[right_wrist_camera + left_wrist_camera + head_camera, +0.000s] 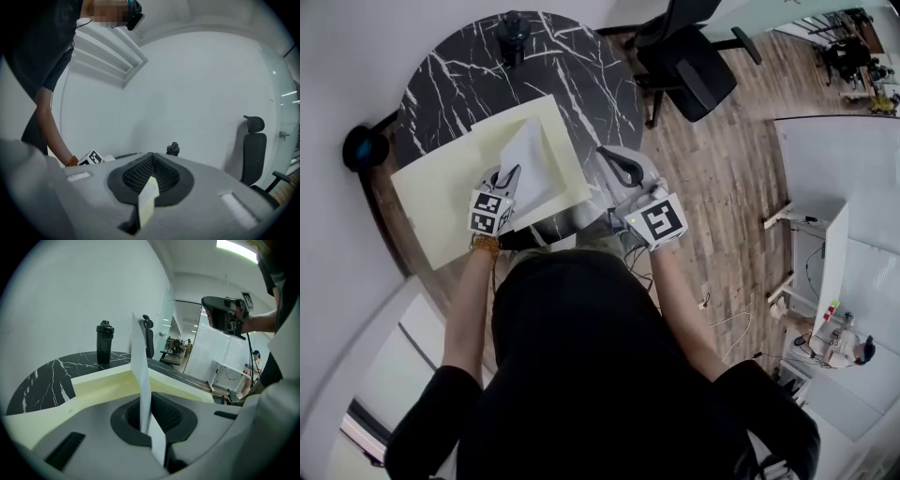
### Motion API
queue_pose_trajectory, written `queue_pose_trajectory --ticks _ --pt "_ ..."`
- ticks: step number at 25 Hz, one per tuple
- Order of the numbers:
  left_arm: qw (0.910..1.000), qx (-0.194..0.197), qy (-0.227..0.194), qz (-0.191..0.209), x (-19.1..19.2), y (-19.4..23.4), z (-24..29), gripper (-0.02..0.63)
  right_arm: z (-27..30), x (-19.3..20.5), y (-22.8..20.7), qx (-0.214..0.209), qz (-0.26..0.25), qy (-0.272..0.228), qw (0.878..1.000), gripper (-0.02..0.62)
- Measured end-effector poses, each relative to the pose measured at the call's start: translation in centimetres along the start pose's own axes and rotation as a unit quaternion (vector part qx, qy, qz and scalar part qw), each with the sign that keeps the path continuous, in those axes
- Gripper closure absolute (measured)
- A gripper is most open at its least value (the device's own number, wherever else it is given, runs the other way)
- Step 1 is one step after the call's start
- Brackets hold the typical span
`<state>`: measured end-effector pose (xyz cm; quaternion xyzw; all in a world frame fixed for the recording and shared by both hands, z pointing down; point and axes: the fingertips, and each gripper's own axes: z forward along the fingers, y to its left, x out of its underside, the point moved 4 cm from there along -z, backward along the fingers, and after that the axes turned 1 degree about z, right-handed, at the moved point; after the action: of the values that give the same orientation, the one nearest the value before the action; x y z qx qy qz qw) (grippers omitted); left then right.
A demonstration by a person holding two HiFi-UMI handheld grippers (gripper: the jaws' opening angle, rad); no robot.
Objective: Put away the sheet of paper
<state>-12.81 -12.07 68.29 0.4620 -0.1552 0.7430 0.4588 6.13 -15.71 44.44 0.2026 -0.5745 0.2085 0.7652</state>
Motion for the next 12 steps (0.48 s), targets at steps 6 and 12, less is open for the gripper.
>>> queue_pose_trajectory --ticks 6,12 --pt "0.9993 -0.009 0.014 -0.032 1.0 0.7 1.0 0.595 0.1 -0.2 0.4 -0.005 0.006 0.003 1.0 0.597" --pt "0.9974 -0.037 0.024 -0.057 1.6 2.0 1.5 0.593 0.0 -0.1 0.3 -0.006 0.007 0.002 1.0 0.597"
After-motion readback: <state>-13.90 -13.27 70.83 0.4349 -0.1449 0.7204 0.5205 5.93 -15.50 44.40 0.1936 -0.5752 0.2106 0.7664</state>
